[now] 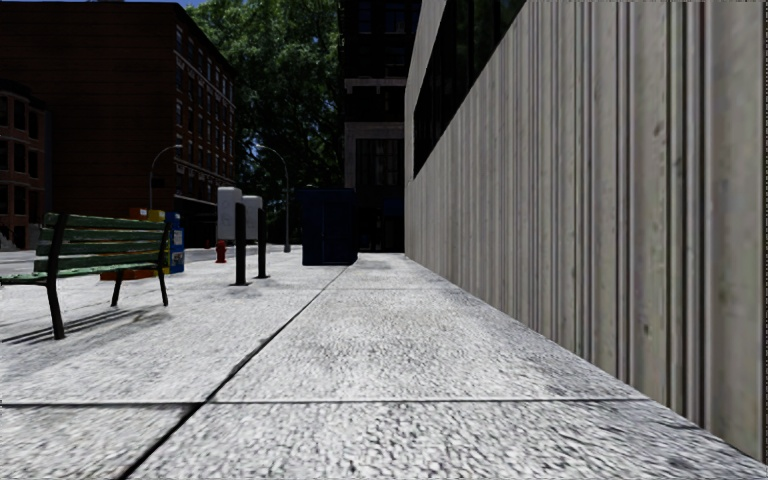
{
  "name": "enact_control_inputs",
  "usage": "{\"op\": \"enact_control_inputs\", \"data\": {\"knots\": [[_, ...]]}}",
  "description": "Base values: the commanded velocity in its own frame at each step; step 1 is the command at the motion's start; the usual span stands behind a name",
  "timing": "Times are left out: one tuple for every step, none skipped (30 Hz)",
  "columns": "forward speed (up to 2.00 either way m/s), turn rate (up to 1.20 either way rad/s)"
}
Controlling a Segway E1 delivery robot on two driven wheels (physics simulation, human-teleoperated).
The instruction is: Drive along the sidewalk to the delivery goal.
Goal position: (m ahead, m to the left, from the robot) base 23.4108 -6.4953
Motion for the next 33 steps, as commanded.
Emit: {"op": "enact_control_inputs", "data": {"knots": [[2.0,0.0],[2.0,0.0],[2.0,0.0],[2.0,0.0],[2.0,0.0],[2.0,0.0],[2.0,0.0],[2.0,0.0],[2.0,0.0],[2.0,0.0],[2.0,0.0],[2.0,0.0],[2.0,0.0],[2.0,0.0],[2.0,0.0],[2.0,0.0],[2.0,0.0],[2.0,0.0],[2.0,0.0],[2.0,0.0],[2.0,0.0],[2.0,0.0],[2.0,0.0],[2.0,0.0],[2.0,0.0],[2.0,0.0],[2.0,0.0],[2.0,0.0],[2.0,0.0],[2.0,0.0],[2.0,0.0],[2.0,0.0],[2.0,0.0]]}}
